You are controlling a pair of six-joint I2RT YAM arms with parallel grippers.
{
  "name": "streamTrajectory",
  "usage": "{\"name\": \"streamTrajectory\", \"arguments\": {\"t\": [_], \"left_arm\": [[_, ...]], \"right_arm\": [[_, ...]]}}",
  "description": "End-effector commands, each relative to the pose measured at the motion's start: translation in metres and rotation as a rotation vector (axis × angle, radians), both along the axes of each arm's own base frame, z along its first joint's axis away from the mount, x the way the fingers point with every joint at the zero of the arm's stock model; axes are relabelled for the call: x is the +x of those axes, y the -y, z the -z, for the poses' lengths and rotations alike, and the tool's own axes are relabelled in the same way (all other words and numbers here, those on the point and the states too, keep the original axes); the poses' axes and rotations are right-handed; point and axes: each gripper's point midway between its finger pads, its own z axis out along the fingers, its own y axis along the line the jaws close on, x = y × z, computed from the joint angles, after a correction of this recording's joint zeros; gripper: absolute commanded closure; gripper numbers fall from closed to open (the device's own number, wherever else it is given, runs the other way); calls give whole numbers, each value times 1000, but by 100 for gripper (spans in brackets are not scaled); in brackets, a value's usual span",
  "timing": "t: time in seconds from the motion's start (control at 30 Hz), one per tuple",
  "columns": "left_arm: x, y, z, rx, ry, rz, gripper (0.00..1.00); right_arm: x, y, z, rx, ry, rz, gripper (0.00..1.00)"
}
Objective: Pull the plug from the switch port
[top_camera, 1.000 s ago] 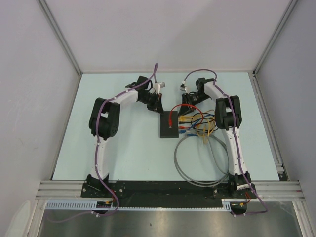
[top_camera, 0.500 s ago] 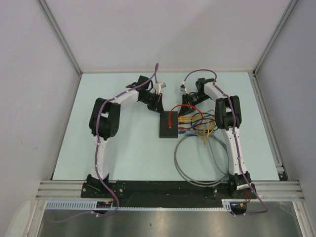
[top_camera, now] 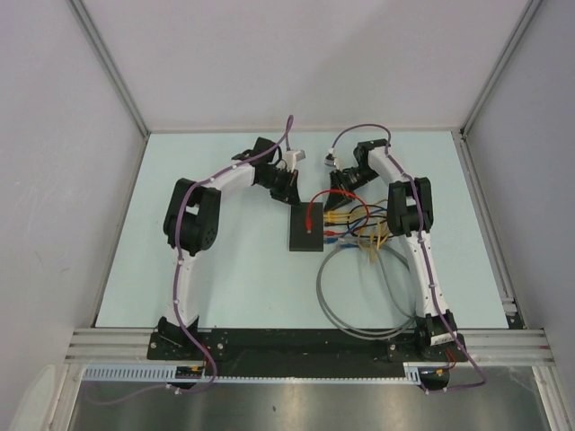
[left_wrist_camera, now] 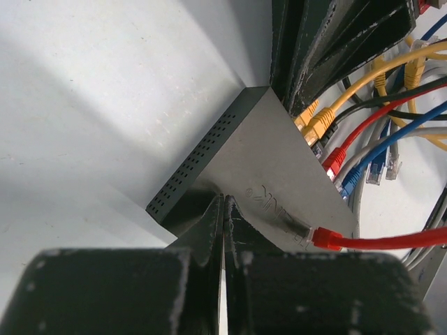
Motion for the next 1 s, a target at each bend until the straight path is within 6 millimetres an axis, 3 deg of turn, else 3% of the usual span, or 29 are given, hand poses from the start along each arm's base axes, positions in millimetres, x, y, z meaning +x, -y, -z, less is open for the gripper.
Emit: {"name": "streamTrajectory", "arguments": {"t": [0.0, 0.23, 0.3, 0.5, 0.7, 0.77, 0.9, 0.97], "left_arm": [[-9, -24, 45, 186, -12, -2, 100], [-9, -23, 46, 182, -13, 3, 100], [-9, -23, 46, 182, -13, 4, 100], [-9, -23, 46, 184, -11, 6, 100], [-11, -21, 45, 178, -7, 18, 100], [-12, -21, 45, 177, -9, 19, 100], [-12, -21, 45, 176, -8, 19, 100], [-12, -21, 44, 175, -8, 19, 100]], "right_arm": [[-24, 13, 36, -140, 4, -102, 100], [12, 14, 31, -148, 96, -44, 100], [12, 14, 31, -146, 97, -44, 100], [-23, 16, 34, -148, 10, -105, 100], [10, 20, 29, -152, 90, -36, 100], [11, 22, 32, -169, 108, -49, 100], [-13, 23, 35, -180, 59, -112, 100], [-12, 25, 32, -177, 60, -104, 100]]}}
